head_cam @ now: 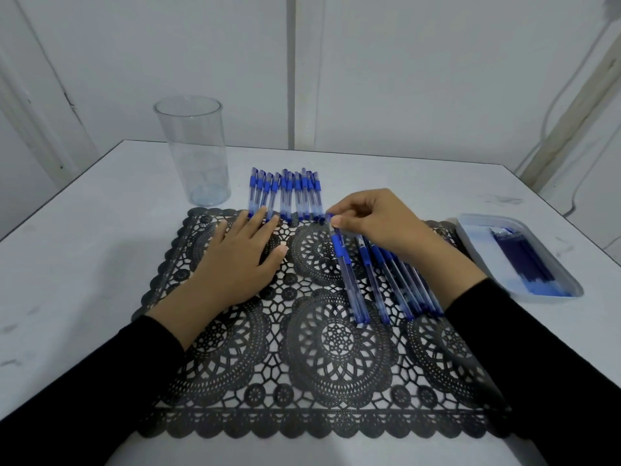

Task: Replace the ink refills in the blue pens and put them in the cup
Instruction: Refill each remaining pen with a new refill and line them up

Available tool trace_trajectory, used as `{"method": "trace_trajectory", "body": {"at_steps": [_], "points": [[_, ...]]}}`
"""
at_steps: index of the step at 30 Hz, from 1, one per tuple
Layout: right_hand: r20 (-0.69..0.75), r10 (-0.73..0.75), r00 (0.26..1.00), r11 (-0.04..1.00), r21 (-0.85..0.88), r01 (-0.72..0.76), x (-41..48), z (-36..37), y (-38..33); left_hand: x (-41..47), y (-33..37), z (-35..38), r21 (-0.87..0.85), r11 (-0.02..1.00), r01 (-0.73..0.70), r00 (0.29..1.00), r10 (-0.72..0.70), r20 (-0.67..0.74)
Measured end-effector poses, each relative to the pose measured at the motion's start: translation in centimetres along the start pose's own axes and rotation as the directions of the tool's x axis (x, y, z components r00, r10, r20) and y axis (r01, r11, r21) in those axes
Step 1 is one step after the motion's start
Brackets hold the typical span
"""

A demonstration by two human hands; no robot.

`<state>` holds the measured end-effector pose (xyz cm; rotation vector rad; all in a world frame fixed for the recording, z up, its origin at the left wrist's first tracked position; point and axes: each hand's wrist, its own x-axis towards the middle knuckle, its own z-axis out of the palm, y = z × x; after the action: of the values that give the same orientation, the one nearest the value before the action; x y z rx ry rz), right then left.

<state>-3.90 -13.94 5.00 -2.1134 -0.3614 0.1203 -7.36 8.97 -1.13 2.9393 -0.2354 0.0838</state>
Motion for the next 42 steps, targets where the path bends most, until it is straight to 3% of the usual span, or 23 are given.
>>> {"method": "trace_trajectory", "body": {"at_steps": [7, 16, 27, 42], "points": [[0.011, 0.037, 0.999, 0.989, -0.145, -0.035, 1.3, 0.4, 0.8, 0.1, 0.1, -0.1, -0.003, 1.0, 0.003, 1.0, -0.003, 0.031], [0.052, -0.033, 0.998, 0.932, -0.359, 0.05, 1.7, 1.0, 1.5, 0.9, 0.7, -1.0, 0.011, 1.0, -0.012, 1.0, 0.012, 0.011], [-0.17, -0.052, 0.984, 0.943, -0.333, -0.007, 6.1, 1.6, 1.1, 5.8, 0.7, -0.7, -0.13, 0.991, -0.027, 0.997, 0.017, -0.081], [-0.192, -0.009, 0.981, 0.903, -0.423, -0.074, 9.3, 2.4, 2.3, 6.6, 0.1, 0.3, -0.102, 0.995, -0.003, 0.999, -0.001, -0.042]]}}
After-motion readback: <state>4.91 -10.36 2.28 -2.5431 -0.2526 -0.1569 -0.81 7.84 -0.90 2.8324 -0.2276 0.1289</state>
